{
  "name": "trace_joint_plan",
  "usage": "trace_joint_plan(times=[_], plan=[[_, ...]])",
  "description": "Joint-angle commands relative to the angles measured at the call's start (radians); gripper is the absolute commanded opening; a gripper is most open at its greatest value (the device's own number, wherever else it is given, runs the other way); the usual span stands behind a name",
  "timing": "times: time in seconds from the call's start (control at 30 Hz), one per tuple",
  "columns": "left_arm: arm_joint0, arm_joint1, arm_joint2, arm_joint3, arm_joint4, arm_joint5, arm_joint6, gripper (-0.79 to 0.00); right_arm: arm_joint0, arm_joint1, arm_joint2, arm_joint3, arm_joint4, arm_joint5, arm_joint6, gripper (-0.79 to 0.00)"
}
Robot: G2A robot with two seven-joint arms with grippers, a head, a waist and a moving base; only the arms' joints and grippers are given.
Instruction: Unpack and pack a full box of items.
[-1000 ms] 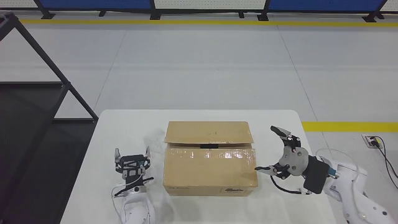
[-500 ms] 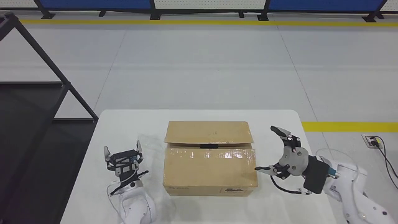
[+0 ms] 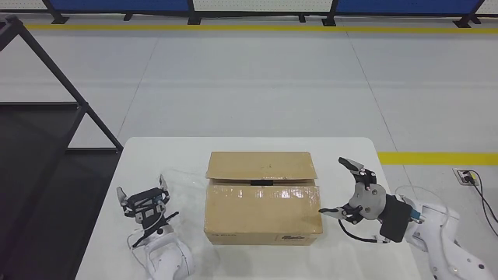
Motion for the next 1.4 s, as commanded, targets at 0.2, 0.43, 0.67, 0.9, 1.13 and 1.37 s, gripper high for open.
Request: trace_joint_plan(times=[0.2,0.43,0.67,0.9,1.13,1.37], plan=[[0.035,-0.009,-0.022,-0.002,-0.003,0.048,0.041,0.000,0.000,0.000,0.000,0.000,0.000,0.000,0.000,0.000],[0.042,-0.013,-0.057,0.023,-0.023,0.045,0.049,0.000,0.000,0.000,0.000,0.000,0.000,0.000,0.000,0.000],[0.072,-0.017,-0.092,0.025,-0.071,0.017,0.077,0.000,0.000,0.000,0.000,0.000,0.000,0.000,0.000,0.000],[0.076,-0.019,-0.122,0.050,-0.098,-0.012,0.083,0.000,0.000,0.000,0.000,0.000,0.000,0.000,0.000,0.000],[0.069,-0.019,-0.150,0.092,-0.102,-0.060,0.073,0.000,0.000,0.000,0.000,0.000,0.000,0.000,0.000,0.000],[0.065,-0.020,-0.163,0.131,-0.104,-0.105,0.063,0.000,0.000,0.000,0.000,0.000,0.000,0.000,0.000,0.000]])
